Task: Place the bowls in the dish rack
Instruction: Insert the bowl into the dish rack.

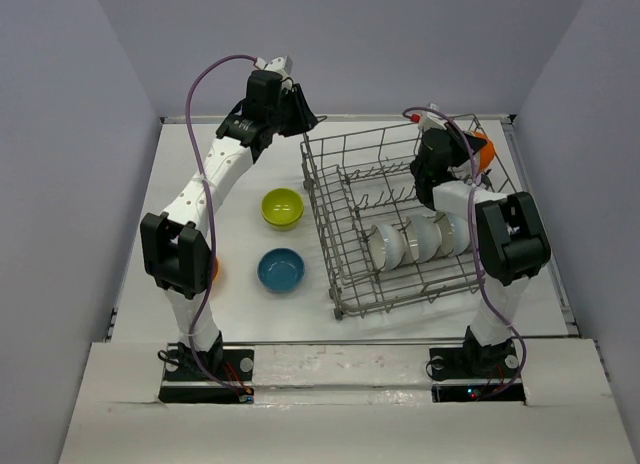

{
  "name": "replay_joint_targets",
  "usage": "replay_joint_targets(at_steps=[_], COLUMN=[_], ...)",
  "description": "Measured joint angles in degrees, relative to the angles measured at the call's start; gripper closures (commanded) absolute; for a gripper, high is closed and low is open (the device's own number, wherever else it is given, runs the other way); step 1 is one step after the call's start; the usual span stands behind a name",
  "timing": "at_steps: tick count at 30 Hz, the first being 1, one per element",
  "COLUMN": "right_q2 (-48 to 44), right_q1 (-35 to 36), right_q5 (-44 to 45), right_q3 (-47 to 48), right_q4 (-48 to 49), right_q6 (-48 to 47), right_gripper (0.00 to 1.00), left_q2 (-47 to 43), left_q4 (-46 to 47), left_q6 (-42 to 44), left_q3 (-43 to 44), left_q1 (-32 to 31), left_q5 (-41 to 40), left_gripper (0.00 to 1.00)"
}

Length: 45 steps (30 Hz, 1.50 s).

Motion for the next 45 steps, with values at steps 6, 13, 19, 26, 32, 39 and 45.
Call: replay_joint_targets(at_steps=[6,13,19,26,32,39,45], right_q2=[1.09,1.84,2.51,3.43,3.63,3.8,4.24], right_q1=[0.31,0.63,1.03,1.81,1.88,2.25,3.06], right_q5=[0.24,0.87,1.27,1.75,1.9,2.34,3.78], right_q3=[0.0,0.0,0.0,0.0,0.09,1.29,2.82], right_q4=[1.86,3.45,4.39,5.2,5.03,1.97,-2.84], right_q6=[-1.27,-2.27,-2.75,-3.78,-3.48,-0.15,4.55], right_gripper=[0.99,0.99,0.99,0.96,0.91,0.78,0.72], left_q2=[0.0,0.0,0.0,0.0,0.0,0.0,0.0], left_q4=[0.0,0.0,0.0,0.0,0.02,0.0,0.02], left_q6=[0.0,0.0,0.0,0.0,0.0,0.0,0.0], left_q3=[0.0,0.0,0.0,0.0,0.0,0.0,0.0], left_q1=[0.0,0.0,0.0,0.0,0.0,0.0,0.0], left_q5=[0.07,0.07,0.09,0.09,0.11,0.11,0.11], left_gripper=[0.62,0.62,0.62,0.62,0.62,0.62,0.62])
